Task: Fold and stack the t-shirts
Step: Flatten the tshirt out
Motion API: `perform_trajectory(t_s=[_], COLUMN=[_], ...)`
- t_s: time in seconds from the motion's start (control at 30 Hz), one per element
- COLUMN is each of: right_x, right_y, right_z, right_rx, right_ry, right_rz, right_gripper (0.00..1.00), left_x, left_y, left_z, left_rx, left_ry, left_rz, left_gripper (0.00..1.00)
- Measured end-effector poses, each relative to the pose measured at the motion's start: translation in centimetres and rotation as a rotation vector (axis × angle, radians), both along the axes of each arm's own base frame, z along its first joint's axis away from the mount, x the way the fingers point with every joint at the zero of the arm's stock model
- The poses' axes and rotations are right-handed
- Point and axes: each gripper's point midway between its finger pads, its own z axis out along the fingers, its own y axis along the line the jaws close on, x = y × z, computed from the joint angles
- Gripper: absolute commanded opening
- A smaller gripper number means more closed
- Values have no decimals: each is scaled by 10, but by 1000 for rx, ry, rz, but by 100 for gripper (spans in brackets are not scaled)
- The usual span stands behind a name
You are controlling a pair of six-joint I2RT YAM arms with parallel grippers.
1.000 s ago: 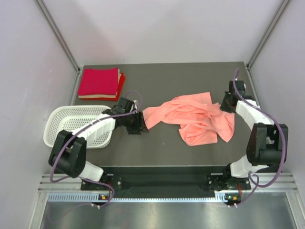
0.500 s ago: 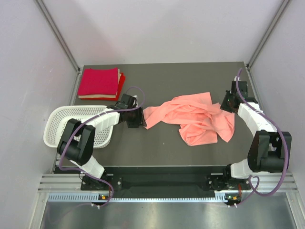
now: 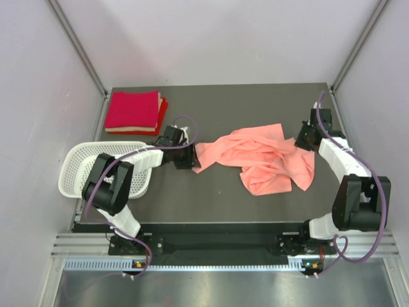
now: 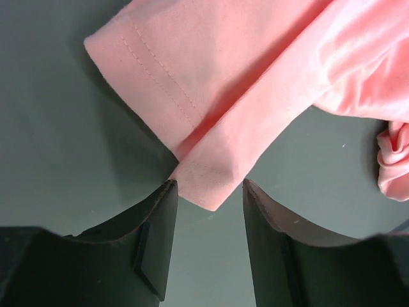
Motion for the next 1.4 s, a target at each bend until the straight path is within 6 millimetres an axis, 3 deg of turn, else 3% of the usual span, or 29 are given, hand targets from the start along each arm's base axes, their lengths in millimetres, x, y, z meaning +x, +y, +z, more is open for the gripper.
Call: perform_trajectory(t_s=[0.4, 0.57, 0.6, 0.67, 0.73, 0.83, 0.9, 1.0, 1.07, 1.23, 1.3, 1.4], right_x=[0, 0, 0, 0, 0, -4, -7, -5, 5, 35, 49, 72], right_y=[1, 1, 1, 1, 0, -3, -6, -8, -5, 26, 48, 88], right_z=[0, 0, 0, 0, 0, -2, -2, 7, 19, 33, 29, 21], right_rx=[5, 5, 5, 5, 3, -12, -24, -28, -20, 25, 39, 49], right_ry=[0, 1, 1, 1, 2, 17, 35, 33, -10, -108, -107, -108], right_rz=[3, 3, 3, 3, 0, -13, -25, -39, -29, 90, 167, 300], right_gripper=[0, 0, 0, 0, 2, 8, 20, 34, 42, 46, 47, 47], left_x=[3, 1, 0, -3, -8, -14, -17, -21, -25, -36, -42, -54], left_y=[18, 10, 8, 5, 1, 0, 0, 1, 2, -1, 0, 4], left_z=[-8, -7, -7, -7, -7, -6, -2, 18, 42, 98, 100, 83], left_rx=[92, 40, 29, 12, -10, -20, -16, -3, -7, -73, -85, -71], left_ry=[-8, -14, -12, -4, 12, 44, 70, 77, 40, -91, -98, -50], left_rz=[46, 16, 8, -4, -19, -30, -31, -28, -26, -45, -53, -57], left_gripper=[54, 51, 48, 22, 3, 0, 0, 0, 0, 0, 0, 0])
